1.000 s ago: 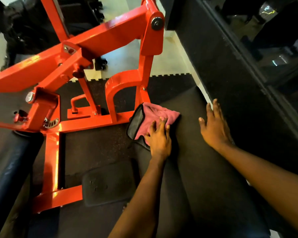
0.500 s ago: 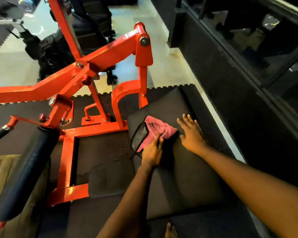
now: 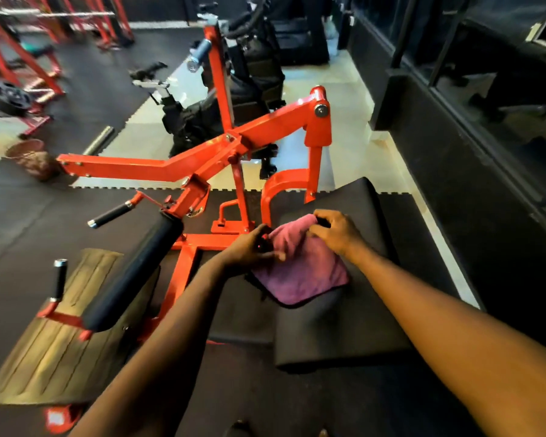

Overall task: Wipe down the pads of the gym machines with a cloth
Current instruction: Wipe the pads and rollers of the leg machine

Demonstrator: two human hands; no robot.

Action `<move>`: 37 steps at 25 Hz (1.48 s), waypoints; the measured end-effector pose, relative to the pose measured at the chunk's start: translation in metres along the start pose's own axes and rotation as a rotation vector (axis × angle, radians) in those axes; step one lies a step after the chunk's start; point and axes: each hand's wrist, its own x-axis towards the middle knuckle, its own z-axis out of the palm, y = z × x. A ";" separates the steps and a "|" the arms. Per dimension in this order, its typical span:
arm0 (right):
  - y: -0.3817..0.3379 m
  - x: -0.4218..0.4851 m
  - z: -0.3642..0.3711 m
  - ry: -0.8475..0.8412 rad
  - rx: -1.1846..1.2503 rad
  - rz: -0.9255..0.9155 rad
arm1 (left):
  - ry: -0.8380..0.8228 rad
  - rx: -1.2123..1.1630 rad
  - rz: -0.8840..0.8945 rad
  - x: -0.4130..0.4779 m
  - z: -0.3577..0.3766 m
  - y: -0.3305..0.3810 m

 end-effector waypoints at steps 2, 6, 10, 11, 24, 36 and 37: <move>-0.028 -0.002 0.010 0.029 0.136 0.011 | 0.013 0.093 -0.028 -0.027 -0.009 -0.017; -0.063 -0.009 0.034 0.112 0.371 0.035 | 0.202 0.160 -0.071 -0.065 -0.031 -0.055; -0.118 -0.017 0.079 0.058 0.436 -0.022 | 0.172 -0.111 -0.023 -0.106 -0.071 -0.077; -0.136 -0.022 0.092 0.054 0.436 -0.031 | 0.134 -0.110 -0.010 -0.115 -0.080 -0.083; -0.158 -0.089 0.217 0.346 -0.030 0.147 | 0.341 0.084 0.034 -0.158 -0.132 -0.193; -0.019 -0.112 0.343 0.337 0.011 0.566 | 0.300 0.037 -0.103 -0.112 0.003 -0.302; -0.004 -0.114 0.358 0.330 -0.003 0.588 | 0.292 0.018 -0.088 -0.105 0.016 -0.316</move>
